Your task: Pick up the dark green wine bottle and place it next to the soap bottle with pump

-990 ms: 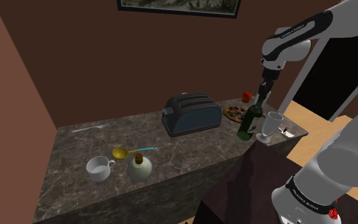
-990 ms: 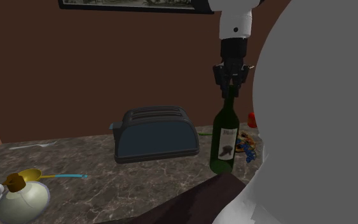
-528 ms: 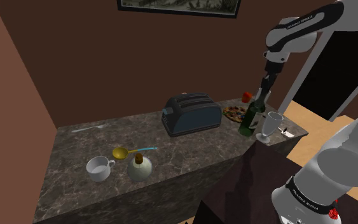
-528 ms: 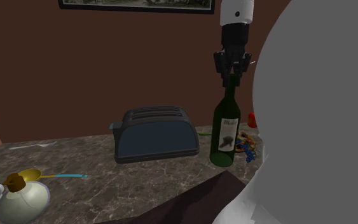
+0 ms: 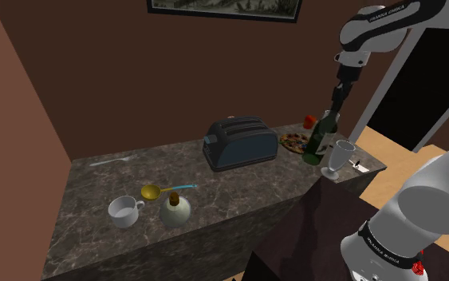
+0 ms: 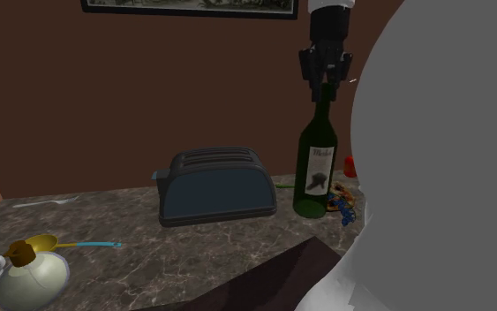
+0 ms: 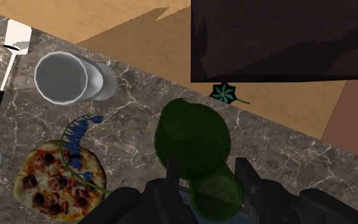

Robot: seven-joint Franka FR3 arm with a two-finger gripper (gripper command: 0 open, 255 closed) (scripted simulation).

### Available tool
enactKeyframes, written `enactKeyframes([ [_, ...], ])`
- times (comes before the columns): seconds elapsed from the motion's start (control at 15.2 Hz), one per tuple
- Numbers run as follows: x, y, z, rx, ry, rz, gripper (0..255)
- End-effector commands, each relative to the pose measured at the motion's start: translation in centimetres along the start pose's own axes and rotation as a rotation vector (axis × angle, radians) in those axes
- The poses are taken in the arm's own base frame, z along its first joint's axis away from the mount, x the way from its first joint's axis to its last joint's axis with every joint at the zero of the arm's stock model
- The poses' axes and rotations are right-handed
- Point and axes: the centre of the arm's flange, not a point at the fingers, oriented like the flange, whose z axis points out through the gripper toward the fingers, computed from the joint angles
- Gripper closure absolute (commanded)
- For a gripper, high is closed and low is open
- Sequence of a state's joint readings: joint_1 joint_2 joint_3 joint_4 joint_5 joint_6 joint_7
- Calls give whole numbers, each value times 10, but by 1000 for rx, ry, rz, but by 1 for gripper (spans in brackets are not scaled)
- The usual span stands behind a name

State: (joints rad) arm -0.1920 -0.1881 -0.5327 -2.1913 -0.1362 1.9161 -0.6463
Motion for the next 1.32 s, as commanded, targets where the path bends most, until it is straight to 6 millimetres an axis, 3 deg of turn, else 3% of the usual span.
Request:
enactKeyframes([
  [0.0,-1,0,-11,0,0,0,255],
  [1.25,-11,-5,-110,0,0,0,255],
])
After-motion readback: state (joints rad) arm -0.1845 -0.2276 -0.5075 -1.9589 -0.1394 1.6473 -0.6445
